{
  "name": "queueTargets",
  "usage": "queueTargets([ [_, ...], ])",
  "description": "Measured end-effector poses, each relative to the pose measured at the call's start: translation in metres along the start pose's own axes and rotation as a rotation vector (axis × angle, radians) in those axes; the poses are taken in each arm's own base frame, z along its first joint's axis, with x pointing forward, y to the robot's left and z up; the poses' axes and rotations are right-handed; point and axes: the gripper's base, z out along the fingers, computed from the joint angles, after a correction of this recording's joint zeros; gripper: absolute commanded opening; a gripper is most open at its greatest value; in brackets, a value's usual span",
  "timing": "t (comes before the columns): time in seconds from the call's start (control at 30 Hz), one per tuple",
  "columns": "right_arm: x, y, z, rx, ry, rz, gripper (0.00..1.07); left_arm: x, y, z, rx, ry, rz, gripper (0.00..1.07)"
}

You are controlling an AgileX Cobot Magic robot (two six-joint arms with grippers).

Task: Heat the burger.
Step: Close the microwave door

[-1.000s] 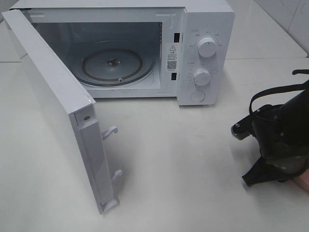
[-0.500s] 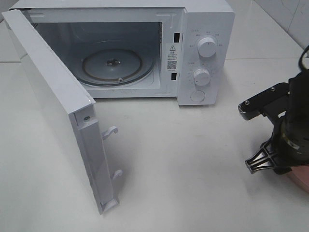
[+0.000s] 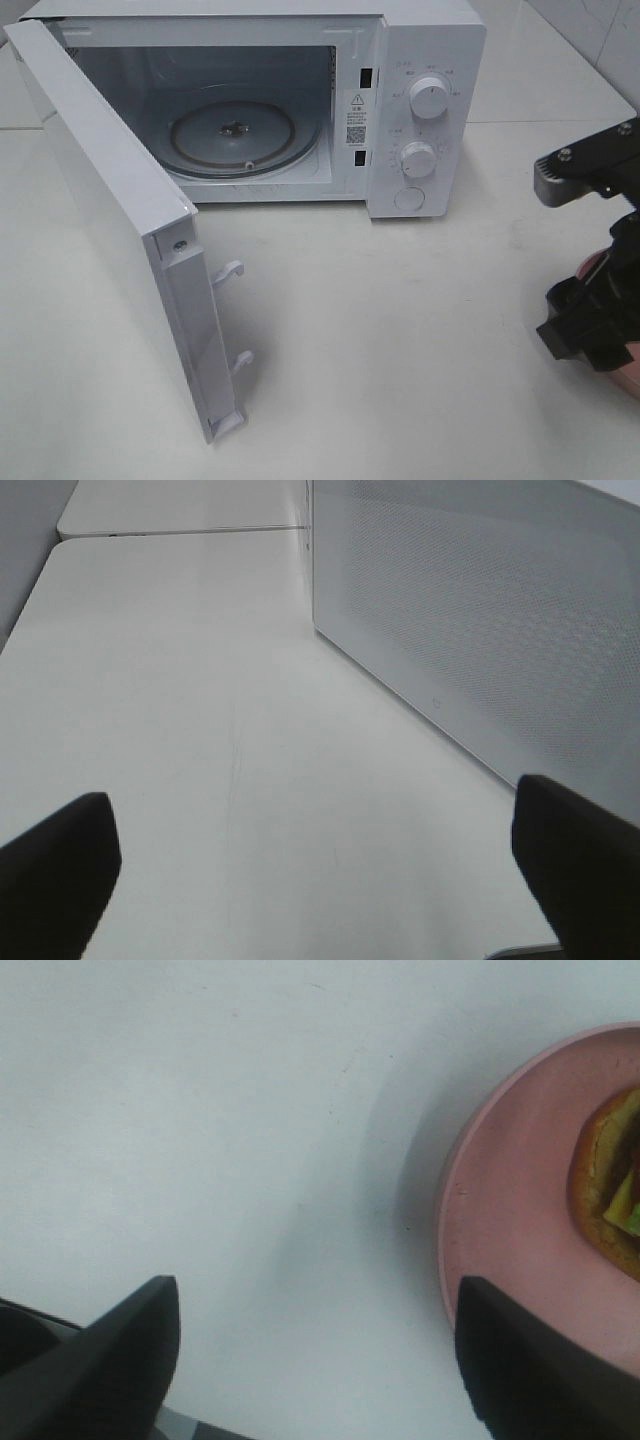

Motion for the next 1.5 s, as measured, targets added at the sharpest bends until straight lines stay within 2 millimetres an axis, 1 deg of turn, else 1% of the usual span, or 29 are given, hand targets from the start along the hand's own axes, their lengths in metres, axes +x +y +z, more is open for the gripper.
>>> queueTargets([
  [0.03,0.000,0.000,0.000,0.000,0.000,0.000,0.77,0.000,0.000,0.000,0.000,0.000,0.000,1.00],
  [0.1,0.004,-0.003,-0.025,-0.040,-0.054,0.023,0.76,0.000,0.000,0.000,0.000,0.000,0.000,1.00],
  [0.13,0.004,-0.003,-0.025,-0.040,-0.054,0.023,0.76,0.000,0.000,0.000,0.000,0.000,0.000,1.00],
  [0.17,0.006,-0.005,-0.031,-0.048,-0.069,0.026,0.76,0.000,0.000,0.000,0.000,0.000,0.000,1.00],
  [0.2,0.011,-0.007,-0.044,-0.063,-0.101,0.037,0.76,0.000,0.000,0.000,0.000,0.000,0.000,1.00],
  [0.3,0.013,-0.008,-0.050,-0.069,-0.118,0.041,0.76,0.000,0.000,0.000,0.000,0.000,0.000,1.00],
  [0.33,0.019,-0.011,-0.060,-0.078,-0.142,0.044,0.76,0.000,0.000,0.000,0.000,0.000,0.000,1.00],
  [0.4,0.022,-0.012,-0.063,-0.080,-0.149,0.047,0.77,0.000,0.000,0.000,0.000,0.000,0.000,1.00],
  [0.47,0.038,-0.018,-0.078,-0.086,-0.183,0.064,0.76,0.000,0.000,0.000,0.000,0.000,0.000,1.00],
  [0.5,0.038,-0.018,-0.078,-0.086,-0.183,0.064,0.76,0.000,0.000,0.000,0.000,0.000,0.000,1.00],
  [0.57,0.051,-0.022,-0.090,-0.090,-0.218,0.076,0.76,0.000,0.000,0.000,0.000,0.000,0.000,1.00],
  [0.6,0.051,-0.022,-0.090,-0.090,-0.218,0.076,0.76,0.000,0.000,0.000,0.000,0.000,0.000,1.00],
  [0.63,0.058,-0.025,-0.096,-0.092,-0.248,0.076,0.76,0.000,0.000,0.000,0.000,0.000,0.000,1.00],
  [0.7,0.062,-0.026,-0.099,-0.093,-0.260,0.076,0.76,0.000,0.000,0.000,0.000,0.000,0.000,1.00],
  [0.73,0.070,-0.030,-0.105,-0.090,-0.294,0.086,0.76,0.000,0.000,0.000,0.000,0.000,0.000,1.00],
  [0.8,0.077,-0.033,-0.110,-0.083,-0.324,0.107,0.76,0.000,0.000,0.000,0.000,0.000,0.000,1.00],
  [0.87,0.080,-0.035,-0.112,-0.079,-0.338,0.120,0.76,0.000,0.000,0.000,0.000,0.000,0.000,1.00],
  [0.9,0.086,-0.038,-0.116,-0.073,-0.374,0.147,0.76,0.000,0.000,0.000,0.000,0.000,0.000,1.00],
  [0.93,0.086,-0.038,-0.116,-0.073,-0.374,0.147,0.76,0.000,0.000,0.000,0.000,0.000,0.000,1.00],
  [1.0,0.097,-0.040,-0.121,-0.057,-0.420,0.178,0.76,0.000,0.000,0.000,0.000,0.000,0.000,1.00],
  [1.07,0.101,-0.040,-0.121,-0.055,-0.432,0.192,0.77,0.000,0.000,0.000,0.000,0.000,0.000,1.00],
  [1.1,0.109,-0.040,-0.118,-0.047,-0.445,0.218,0.77,0.000,0.000,0.000,0.000,0.000,0.000,1.00],
  [1.13,0.109,-0.040,-0.118,-0.047,-0.445,0.218,0.77,0.000,0.000,0.000,0.000,0.000,0.000,1.00],
  [1.17,0.118,-0.039,-0.115,-0.041,-0.460,0.247,0.77,0.000,0.000,0.000,0.000,0.000,0.000,1.00],
  [1.23,0.122,-0.038,-0.113,-0.040,-0.469,0.260,0.77,0.000,0.000,0.000,0.000,0.000,0.000,1.00],
  [1.27,0.131,-0.036,-0.110,-0.027,-0.488,0.279,0.77,0.000,0.000,0.000,0.000,0.000,0.000,1.00],
  [1.3,0.131,-0.036,-0.110,-0.027,-0.488,0.279,0.77,0.000,0.000,0.000,0.000,0.000,0.000,1.00],
  [1.33,0.139,-0.035,-0.107,-0.008,-0.509,0.292,0.76,0.000,0.000,0.000,0.000,0.000,0.000,1.00],
  [1.5,0.150,-0.033,-0.103,0.031,-0.572,0.321,0.76,0.000,0.000,0.000,0.000,0.000,0.000,1.00],
])
